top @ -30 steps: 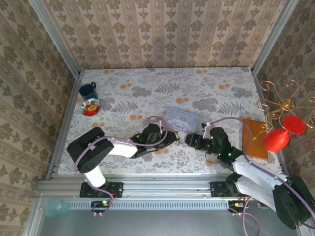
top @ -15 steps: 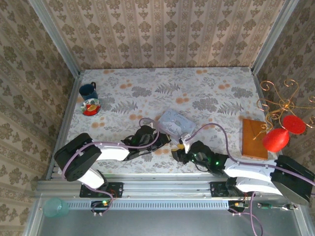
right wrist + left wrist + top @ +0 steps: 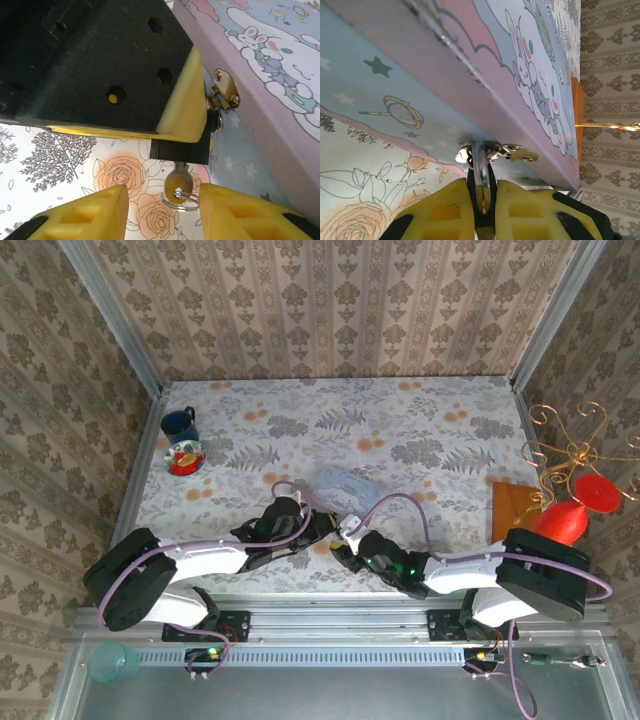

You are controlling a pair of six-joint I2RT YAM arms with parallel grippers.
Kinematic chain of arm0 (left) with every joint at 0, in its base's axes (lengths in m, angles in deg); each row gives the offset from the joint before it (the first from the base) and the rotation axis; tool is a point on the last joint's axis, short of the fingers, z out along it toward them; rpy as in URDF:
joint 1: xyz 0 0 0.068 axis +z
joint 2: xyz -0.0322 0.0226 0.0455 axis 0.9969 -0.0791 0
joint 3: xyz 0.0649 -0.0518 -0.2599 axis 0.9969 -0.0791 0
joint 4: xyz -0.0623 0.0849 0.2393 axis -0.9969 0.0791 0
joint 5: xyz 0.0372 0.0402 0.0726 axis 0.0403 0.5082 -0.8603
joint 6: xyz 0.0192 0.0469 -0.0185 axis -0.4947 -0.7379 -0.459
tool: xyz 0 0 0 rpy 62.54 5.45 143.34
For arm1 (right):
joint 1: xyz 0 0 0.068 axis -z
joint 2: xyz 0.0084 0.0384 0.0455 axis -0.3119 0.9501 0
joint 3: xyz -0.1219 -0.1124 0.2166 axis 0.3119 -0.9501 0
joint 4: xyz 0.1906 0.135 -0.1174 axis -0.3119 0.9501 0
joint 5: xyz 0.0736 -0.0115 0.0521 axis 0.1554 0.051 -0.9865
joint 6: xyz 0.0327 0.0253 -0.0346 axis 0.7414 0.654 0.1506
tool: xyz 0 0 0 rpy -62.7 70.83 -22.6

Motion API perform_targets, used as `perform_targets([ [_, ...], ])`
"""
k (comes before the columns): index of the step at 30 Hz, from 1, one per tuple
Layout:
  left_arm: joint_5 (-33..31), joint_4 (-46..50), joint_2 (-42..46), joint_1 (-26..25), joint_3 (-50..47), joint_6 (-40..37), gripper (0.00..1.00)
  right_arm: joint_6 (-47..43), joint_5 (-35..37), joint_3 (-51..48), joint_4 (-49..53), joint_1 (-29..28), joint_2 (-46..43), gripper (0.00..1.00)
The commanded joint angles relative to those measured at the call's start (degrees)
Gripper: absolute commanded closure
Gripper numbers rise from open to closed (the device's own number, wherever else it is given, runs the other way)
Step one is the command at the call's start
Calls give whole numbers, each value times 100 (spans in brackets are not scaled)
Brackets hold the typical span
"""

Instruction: Unlock the padlock with the key

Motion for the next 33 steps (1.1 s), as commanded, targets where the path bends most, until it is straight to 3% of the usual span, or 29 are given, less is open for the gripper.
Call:
perform_targets([
  [1,33,-71,181,-26,-50,-165,100,-248,559,187,-270,-97,258,58],
  [7,-11,41,331,-31,-95,-196,100,-264,1008,272,-233,-155,496,65],
  [16,-37,124,262,-84,-8,-237,100,71,1128,443,-202,-184,636,77],
  [19,-129,126,205,-163,-5,-228,100,439,1401,537,-9,-175,678,85],
  [21,-176,86,182,-189,-29,-200,100,848,1159,466,-116,-103,627,89],
  [25,-221,18,156,-189,-69,-192,100,1902,-520,233,-537,458,628,97],
  [26,-229,8,151,-189,-60,-207,100,2056,-667,175,-617,519,637,97],
  [33,-369,217,125,-231,48,-390,100,1791,-270,295,97,373,523,96],
])
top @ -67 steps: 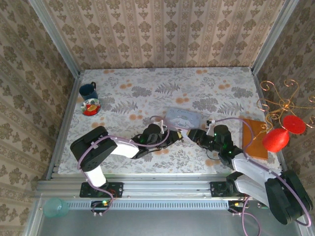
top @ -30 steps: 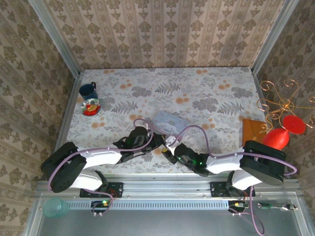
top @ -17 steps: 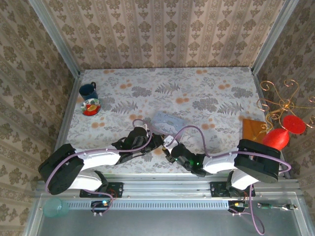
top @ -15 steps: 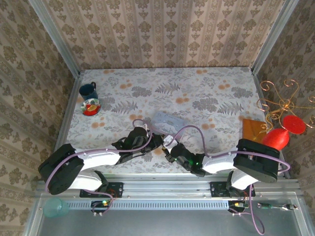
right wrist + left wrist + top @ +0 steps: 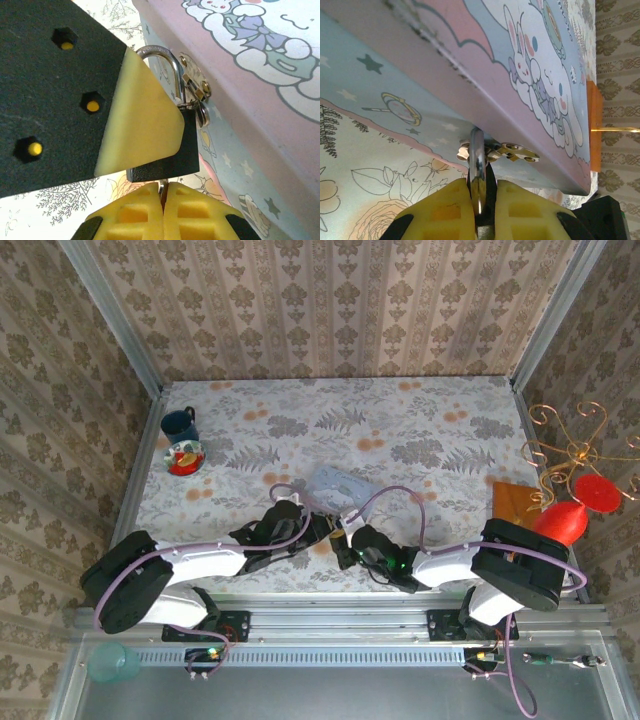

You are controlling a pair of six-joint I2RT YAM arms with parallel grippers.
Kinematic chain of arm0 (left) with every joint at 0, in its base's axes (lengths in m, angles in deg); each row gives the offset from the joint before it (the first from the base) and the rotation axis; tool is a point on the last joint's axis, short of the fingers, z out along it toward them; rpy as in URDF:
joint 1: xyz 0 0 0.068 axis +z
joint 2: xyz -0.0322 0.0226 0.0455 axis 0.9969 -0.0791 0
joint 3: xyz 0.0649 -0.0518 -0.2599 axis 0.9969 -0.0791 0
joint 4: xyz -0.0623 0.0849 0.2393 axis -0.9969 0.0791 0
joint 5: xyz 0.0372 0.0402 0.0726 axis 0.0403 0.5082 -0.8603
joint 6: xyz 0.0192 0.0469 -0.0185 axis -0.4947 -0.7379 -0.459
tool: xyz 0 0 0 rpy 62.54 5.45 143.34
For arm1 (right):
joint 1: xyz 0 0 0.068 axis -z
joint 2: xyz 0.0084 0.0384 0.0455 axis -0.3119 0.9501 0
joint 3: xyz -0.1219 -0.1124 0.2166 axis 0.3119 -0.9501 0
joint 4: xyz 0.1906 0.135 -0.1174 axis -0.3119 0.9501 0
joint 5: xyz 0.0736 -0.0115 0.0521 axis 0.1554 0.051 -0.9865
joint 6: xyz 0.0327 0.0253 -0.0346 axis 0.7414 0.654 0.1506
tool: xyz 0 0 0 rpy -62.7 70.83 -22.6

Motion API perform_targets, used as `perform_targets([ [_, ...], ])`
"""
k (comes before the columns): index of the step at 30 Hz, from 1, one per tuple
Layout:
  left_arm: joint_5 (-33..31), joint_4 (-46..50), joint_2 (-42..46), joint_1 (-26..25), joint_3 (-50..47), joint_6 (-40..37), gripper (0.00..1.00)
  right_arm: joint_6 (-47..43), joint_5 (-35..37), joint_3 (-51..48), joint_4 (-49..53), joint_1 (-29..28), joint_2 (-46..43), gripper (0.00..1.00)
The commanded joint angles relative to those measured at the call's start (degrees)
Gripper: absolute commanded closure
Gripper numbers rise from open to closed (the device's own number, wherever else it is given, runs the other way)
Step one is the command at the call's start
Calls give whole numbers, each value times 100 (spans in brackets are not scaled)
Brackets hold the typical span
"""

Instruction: Unlock the padlock with the key

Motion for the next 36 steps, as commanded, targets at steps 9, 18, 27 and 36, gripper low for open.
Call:
perform_targets([
  [9,-354,933,26,-159,414,-675,100,580,323,-194,794,382,-529,56],
  [18,-702,1822,-100,-374,730,-1131,100,824,-567,-429,710,1189,-1094,48],
  [27,-1001,2021,-699,-639,1095,-1267,99,1094,-719,-214,1044,1394,-832,51],
  [36,-1870,2727,-1026,-929,1403,-1240,87,1386,-748,-193,885,1388,-485,54],
])
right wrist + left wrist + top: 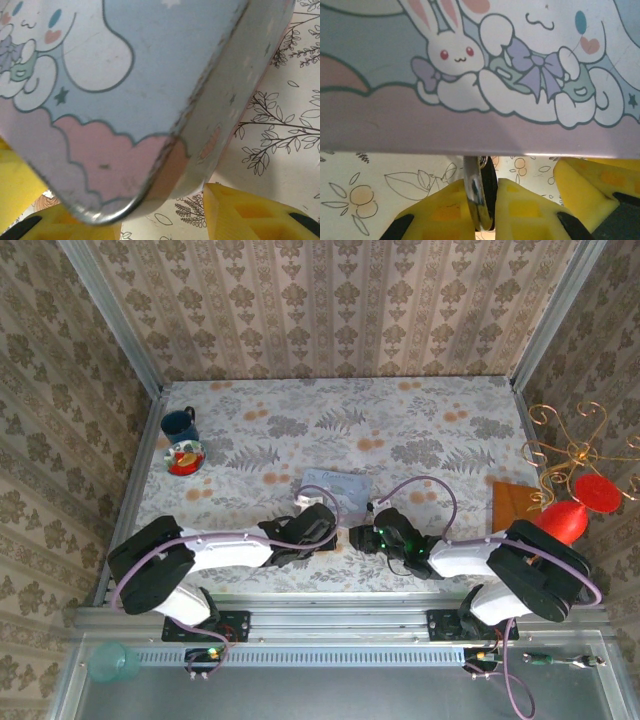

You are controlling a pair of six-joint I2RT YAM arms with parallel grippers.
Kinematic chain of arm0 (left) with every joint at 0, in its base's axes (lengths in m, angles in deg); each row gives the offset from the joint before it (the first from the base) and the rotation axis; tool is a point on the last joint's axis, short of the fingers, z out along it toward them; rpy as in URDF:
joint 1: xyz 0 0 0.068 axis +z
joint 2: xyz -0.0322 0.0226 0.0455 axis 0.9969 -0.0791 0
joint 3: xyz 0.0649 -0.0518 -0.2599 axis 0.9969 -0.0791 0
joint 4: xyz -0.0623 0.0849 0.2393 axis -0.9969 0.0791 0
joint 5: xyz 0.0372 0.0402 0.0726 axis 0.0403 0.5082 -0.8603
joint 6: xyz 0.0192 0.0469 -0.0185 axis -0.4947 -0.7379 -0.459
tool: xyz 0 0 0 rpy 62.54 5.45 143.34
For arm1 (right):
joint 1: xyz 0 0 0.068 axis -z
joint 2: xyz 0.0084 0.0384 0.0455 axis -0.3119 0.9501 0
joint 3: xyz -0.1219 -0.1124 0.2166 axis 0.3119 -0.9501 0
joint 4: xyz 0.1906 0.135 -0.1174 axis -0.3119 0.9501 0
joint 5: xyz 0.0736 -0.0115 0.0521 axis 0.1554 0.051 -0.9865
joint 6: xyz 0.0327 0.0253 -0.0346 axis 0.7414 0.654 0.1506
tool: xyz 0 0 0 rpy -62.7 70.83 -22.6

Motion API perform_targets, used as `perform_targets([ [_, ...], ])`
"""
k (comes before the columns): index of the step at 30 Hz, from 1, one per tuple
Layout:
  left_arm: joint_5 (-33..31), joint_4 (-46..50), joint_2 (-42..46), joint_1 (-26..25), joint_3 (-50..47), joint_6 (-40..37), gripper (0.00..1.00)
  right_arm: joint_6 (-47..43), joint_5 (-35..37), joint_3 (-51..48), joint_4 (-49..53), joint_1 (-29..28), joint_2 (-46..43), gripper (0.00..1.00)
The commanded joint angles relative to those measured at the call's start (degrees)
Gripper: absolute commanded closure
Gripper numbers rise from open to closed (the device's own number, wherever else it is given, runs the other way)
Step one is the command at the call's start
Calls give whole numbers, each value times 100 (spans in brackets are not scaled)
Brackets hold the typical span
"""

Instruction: Unlock the padlock with the key

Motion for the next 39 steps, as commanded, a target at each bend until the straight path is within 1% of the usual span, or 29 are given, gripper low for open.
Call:
perform_targets([
  [1,-340,592,-90,-105,76,-160,83,174,152,139,-48,23,52,54],
  [5,-312,395,122,-106,-54,-173,67,121,99,149,-39,20,10,53],
  [7,-376,400,357,-105,-114,-233,57,112,91,128,-26,22,-60,54],
  [9,-432,417,690,-99,-184,-368,49,103,74,100,25,20,-156,54],
  [13,-552,484,1601,-4,-420,-794,40,129,183,-59,163,11,-581,53],
  [15,-570,671,2035,151,-503,-1014,37,147,251,-110,276,3,-809,53],
  [17,-464,939,2382,453,-539,-1295,34,88,245,-99,452,-40,-1026,53],
  [20,182,1089,2615,1078,-527,-1756,30,-84,124,-17,597,-175,-1157,53],
  [24,831,1193,2552,1712,-358,-2325,26,-275,-102,172,675,-364,-969,53],
  [27,1387,1176,2283,2094,-178,-2743,21,-325,-171,390,791,-488,-647,52],
  [28,1476,1241,2160,2185,-88,-2822,20,-336,-208,454,810,-532,-544,52],
  [33,1910,1138,1555,2495,126,-2921,19,-352,-136,702,907,-723,-250,51],
  [36,2064,941,1248,2515,194,-2938,19,-337,-82,851,1008,-742,60,51],
  [39,2121,833,997,2516,259,-2909,19,-295,228,1056,1383,-736,263,51],
])
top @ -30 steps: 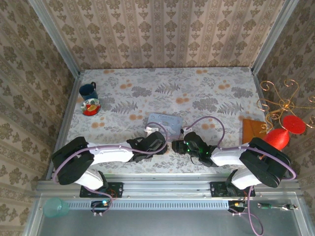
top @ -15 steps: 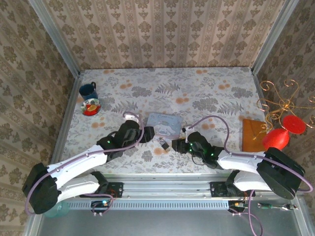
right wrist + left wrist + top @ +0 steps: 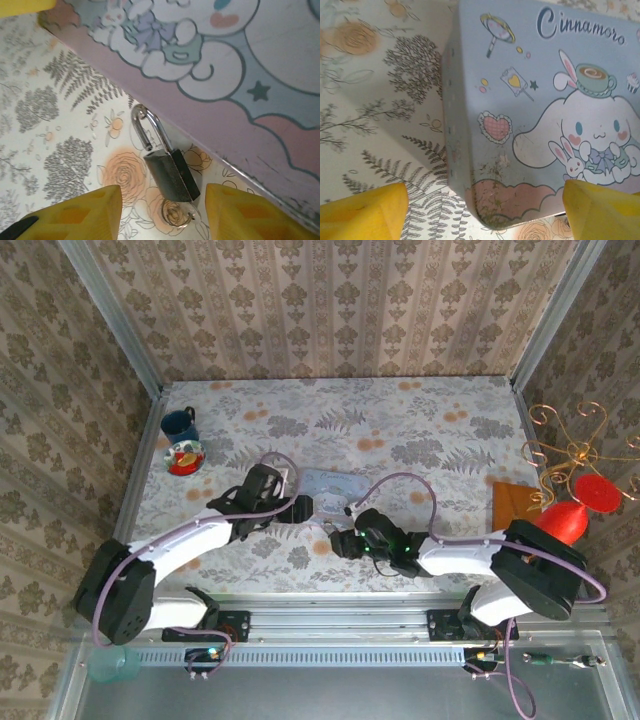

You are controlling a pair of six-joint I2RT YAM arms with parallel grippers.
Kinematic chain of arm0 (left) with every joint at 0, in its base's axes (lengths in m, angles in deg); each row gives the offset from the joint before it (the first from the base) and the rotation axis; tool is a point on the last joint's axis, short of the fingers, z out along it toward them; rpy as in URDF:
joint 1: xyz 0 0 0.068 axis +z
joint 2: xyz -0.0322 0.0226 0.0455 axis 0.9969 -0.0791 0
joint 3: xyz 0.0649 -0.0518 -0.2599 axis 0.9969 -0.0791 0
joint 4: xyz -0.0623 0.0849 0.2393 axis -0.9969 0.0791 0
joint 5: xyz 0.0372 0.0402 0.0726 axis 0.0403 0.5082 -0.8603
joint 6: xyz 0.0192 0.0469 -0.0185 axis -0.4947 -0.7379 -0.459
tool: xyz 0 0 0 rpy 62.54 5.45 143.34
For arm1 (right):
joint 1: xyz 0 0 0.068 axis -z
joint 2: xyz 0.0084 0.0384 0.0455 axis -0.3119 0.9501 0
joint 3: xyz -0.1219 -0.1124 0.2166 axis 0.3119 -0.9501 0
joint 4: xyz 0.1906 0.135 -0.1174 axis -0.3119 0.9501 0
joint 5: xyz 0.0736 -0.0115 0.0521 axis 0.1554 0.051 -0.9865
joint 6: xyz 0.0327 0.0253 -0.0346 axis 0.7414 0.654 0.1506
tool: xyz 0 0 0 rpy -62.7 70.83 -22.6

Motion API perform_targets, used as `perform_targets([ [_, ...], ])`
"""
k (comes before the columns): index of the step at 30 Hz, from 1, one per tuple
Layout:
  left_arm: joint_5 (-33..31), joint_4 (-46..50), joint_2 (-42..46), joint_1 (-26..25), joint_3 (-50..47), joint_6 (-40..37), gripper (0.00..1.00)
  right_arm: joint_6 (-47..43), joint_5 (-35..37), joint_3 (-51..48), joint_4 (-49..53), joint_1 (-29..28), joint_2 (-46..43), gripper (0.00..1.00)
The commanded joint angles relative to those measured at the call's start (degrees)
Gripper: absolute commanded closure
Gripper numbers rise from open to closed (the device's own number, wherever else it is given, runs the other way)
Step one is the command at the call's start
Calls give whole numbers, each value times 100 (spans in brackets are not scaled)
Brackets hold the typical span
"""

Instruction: Unlock the padlock with the key

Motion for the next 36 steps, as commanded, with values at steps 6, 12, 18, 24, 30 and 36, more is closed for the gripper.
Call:
perform_targets([
  [6,164,-110,-595,16,325,-74,20,-233,129,643,932,120,589,50],
  [12,-72,-94,-763,-9,213,58,21,-213,229,1009,1343,119,981,58],
  [18,-279,-157,-715,-45,-6,246,21,-94,380,1082,1472,120,1032,81],
  [24,-887,20,-706,-112,-114,404,22,57,547,1011,1546,117,833,82],
  [30,-1107,80,-713,-289,-128,498,24,326,798,1047,1623,76,776,87],
  [36,-1160,-289,-564,-690,-397,828,26,1336,1199,826,1180,94,500,87],
])
